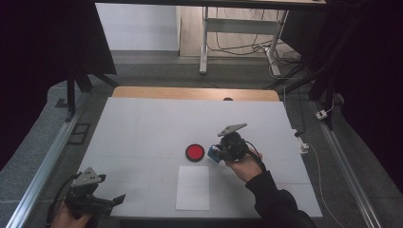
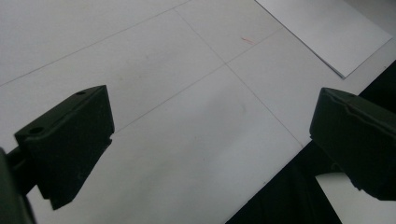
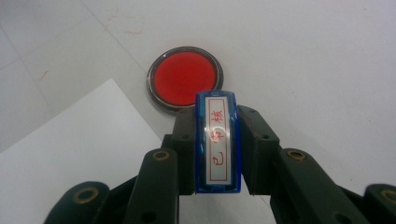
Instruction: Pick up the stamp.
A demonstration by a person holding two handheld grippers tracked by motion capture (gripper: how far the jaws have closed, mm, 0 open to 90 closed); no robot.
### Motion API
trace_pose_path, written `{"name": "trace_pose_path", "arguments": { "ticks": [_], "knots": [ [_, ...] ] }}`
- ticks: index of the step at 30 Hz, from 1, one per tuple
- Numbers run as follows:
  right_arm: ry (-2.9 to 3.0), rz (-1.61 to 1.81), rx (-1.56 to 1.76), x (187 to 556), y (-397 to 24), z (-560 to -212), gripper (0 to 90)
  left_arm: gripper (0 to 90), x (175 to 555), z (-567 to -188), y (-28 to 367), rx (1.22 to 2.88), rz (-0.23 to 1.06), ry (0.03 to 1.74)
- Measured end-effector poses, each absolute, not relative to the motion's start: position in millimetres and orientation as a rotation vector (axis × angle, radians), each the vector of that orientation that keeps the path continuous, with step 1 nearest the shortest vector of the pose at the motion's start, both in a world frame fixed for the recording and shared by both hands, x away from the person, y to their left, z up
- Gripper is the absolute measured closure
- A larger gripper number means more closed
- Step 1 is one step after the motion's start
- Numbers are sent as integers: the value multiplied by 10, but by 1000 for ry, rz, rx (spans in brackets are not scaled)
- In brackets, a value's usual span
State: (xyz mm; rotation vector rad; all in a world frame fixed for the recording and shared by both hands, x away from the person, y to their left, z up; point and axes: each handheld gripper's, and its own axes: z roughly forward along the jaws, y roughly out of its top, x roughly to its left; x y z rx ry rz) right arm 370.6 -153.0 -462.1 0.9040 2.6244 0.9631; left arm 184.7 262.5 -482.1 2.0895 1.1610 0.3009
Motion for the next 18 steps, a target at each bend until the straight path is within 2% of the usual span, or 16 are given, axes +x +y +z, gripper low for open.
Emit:
{"name": "trace_pose_path", "arguments": {
  "ticks": [18],
  "knots": [
    [2627,1071,751,3554,-1665,-4467,703,4,1837,-4818,2623,2096,302,1151]
  ]
}}
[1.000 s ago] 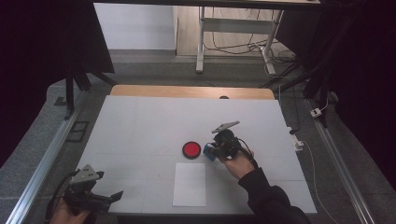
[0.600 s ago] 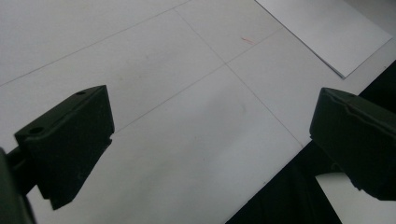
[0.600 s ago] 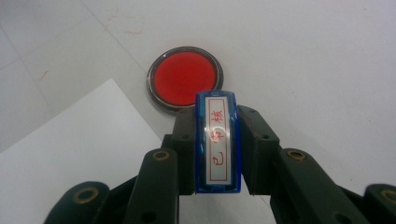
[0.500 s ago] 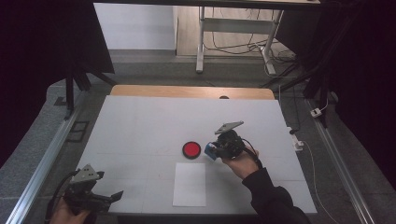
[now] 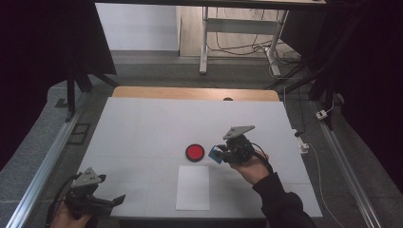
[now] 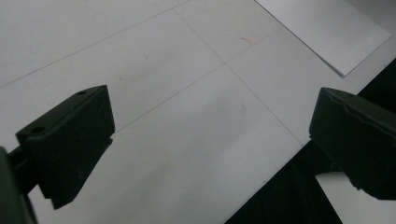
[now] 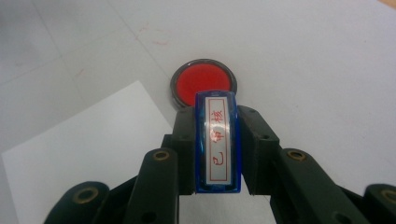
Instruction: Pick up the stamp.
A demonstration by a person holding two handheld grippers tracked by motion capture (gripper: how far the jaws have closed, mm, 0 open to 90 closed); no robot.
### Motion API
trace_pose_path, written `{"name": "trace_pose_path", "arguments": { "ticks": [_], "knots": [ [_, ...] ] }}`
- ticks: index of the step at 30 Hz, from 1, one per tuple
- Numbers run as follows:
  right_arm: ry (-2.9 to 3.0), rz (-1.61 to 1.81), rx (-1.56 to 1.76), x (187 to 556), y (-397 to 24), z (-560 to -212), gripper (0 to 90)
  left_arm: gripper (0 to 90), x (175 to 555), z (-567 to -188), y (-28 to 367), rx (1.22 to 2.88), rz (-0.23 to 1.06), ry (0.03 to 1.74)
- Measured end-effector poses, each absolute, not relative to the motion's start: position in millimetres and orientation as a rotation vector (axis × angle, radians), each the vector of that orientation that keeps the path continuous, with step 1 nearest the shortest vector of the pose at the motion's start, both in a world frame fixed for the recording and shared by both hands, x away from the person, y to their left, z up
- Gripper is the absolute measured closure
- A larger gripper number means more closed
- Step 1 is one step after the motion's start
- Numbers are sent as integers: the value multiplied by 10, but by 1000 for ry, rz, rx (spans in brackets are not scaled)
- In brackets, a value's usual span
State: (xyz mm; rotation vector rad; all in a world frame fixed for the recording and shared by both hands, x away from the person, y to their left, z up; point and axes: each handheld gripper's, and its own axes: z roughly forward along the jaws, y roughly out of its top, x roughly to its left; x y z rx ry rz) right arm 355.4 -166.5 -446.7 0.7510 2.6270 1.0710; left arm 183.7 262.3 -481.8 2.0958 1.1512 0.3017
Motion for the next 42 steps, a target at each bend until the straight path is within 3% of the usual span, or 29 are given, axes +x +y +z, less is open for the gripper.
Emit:
{"name": "trace_pose_path", "arguments": {
  "ticks": [42],
  "knots": [
    [2711,1209,427,3067,-1414,-4308,704,3,1832,-4813,2624,2092,302,1149]
  ]
}}
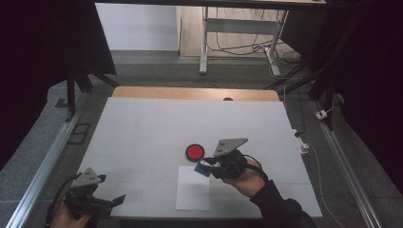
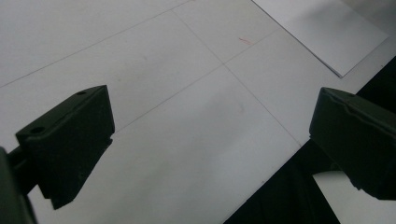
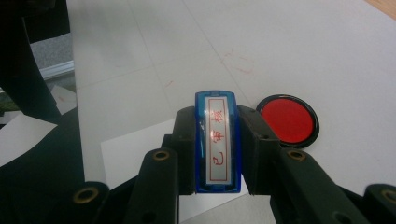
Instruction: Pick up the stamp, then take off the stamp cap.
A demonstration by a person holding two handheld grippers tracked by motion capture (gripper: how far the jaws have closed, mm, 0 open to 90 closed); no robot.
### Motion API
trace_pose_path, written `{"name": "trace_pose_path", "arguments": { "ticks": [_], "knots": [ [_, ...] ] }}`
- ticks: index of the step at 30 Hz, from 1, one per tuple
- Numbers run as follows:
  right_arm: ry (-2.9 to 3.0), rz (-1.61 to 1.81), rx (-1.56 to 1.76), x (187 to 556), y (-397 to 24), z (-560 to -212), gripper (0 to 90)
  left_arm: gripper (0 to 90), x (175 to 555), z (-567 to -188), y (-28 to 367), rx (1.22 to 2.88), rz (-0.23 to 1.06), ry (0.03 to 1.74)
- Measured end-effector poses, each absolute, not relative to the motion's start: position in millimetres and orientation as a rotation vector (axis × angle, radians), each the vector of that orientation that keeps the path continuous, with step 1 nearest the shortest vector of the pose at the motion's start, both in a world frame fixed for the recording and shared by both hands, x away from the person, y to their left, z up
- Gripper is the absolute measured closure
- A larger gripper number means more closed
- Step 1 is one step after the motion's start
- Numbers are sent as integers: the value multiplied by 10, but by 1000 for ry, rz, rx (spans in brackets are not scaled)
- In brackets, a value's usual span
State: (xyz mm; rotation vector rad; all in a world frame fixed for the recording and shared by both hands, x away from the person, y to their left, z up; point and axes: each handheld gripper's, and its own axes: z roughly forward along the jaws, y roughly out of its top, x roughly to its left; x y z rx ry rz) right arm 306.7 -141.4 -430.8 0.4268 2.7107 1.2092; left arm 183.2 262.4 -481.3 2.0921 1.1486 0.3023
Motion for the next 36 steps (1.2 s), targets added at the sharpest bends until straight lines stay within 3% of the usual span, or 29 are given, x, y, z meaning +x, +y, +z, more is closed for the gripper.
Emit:
{"name": "trace_pose_path", "arguments": {
  "ticks": [36],
  "knots": [
    [2693,1242,415,3061,-1409,-4230,703,0,1911,-4757,2580,2069,263,1068]
  ]
}}
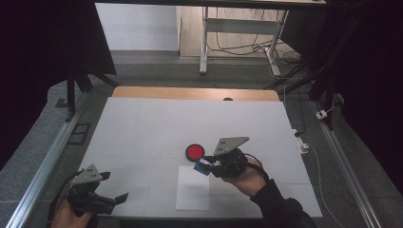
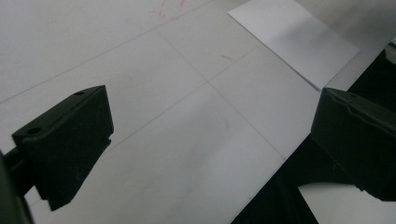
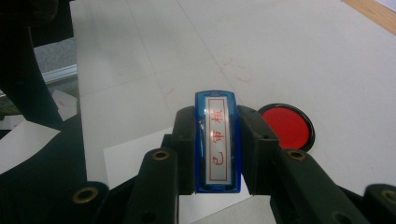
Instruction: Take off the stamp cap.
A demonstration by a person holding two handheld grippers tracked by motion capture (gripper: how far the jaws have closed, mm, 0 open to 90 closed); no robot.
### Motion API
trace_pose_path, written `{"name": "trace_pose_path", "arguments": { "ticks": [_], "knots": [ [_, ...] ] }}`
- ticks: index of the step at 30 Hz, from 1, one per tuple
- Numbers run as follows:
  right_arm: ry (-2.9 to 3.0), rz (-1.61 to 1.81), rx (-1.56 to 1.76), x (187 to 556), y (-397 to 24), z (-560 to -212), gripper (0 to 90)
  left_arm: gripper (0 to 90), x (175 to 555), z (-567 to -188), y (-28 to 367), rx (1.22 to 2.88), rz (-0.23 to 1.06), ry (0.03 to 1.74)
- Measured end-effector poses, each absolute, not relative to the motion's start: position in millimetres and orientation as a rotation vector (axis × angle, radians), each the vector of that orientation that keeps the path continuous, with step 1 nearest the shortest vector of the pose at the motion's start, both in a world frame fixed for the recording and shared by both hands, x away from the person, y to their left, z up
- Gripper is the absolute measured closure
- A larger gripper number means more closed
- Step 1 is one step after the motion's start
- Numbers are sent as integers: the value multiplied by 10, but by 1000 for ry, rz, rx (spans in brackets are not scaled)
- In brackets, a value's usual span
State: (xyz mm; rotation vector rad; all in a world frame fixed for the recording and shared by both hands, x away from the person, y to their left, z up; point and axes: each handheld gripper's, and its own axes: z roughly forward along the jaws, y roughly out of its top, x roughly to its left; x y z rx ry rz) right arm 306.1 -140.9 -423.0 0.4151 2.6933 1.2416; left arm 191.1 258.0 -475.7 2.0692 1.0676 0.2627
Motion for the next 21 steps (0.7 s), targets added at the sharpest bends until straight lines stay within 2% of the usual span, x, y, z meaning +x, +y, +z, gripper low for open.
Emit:
{"name": "trace_pose_path", "arguments": {
  "ticks": [21],
  "knots": [
    [2691,1259,371,3052,-1426,-4160,703,0,2077,-4743,2293,2045,190,888]
  ]
}}
